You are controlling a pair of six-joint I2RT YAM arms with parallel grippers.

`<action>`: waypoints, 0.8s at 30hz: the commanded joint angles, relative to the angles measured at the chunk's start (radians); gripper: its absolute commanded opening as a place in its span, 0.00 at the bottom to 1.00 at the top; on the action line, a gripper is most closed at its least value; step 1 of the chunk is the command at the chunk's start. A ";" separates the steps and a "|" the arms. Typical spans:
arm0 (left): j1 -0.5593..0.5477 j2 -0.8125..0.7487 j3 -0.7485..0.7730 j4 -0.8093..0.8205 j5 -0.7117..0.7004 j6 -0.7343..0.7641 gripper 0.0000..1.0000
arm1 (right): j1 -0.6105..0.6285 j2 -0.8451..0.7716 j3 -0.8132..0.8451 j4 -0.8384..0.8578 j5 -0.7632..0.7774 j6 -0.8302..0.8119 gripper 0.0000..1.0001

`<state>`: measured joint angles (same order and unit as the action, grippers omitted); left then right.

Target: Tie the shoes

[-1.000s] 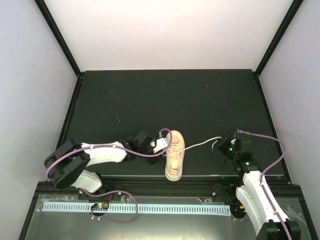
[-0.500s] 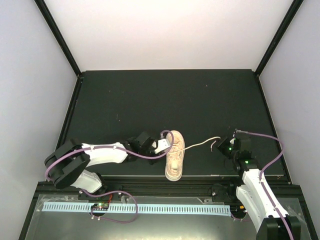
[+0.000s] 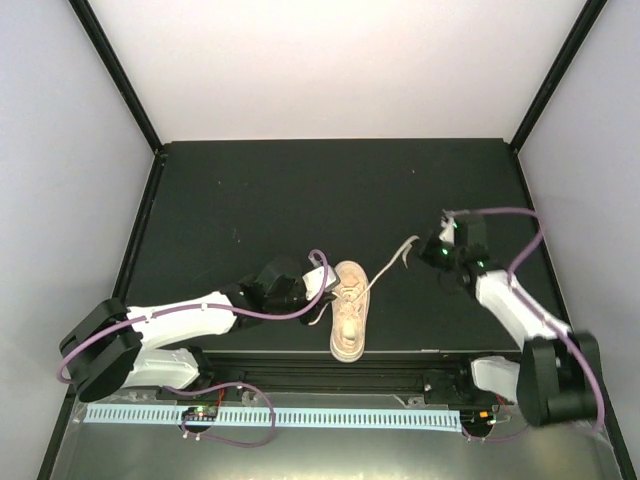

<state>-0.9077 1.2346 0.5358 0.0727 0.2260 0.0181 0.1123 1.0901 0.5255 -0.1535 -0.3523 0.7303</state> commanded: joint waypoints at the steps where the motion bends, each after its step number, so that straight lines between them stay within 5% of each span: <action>1: -0.019 0.009 0.010 0.078 0.032 -0.063 0.02 | 0.149 0.251 0.233 0.066 -0.123 -0.087 0.02; 6: -0.033 0.007 0.007 0.121 0.021 -0.103 0.02 | 0.402 0.449 0.484 0.077 -0.302 -0.065 0.05; 10: -0.039 0.011 0.000 0.144 0.030 -0.130 0.02 | 0.423 0.407 0.448 0.111 -0.301 -0.028 0.51; 12: -0.040 0.016 0.000 0.156 0.044 -0.142 0.02 | 0.399 0.369 0.416 0.042 -0.243 -0.080 0.67; 19: -0.042 0.054 0.008 0.161 0.061 -0.168 0.01 | 0.280 0.190 0.123 0.112 -0.285 -0.198 0.68; 24: -0.042 0.080 0.014 0.170 0.072 -0.180 0.01 | 0.288 0.065 -0.059 0.283 -0.566 -0.272 0.66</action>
<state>-0.9440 1.2987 0.5339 0.1959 0.2668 -0.1375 0.3893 1.2198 0.5358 -0.0238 -0.6998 0.5446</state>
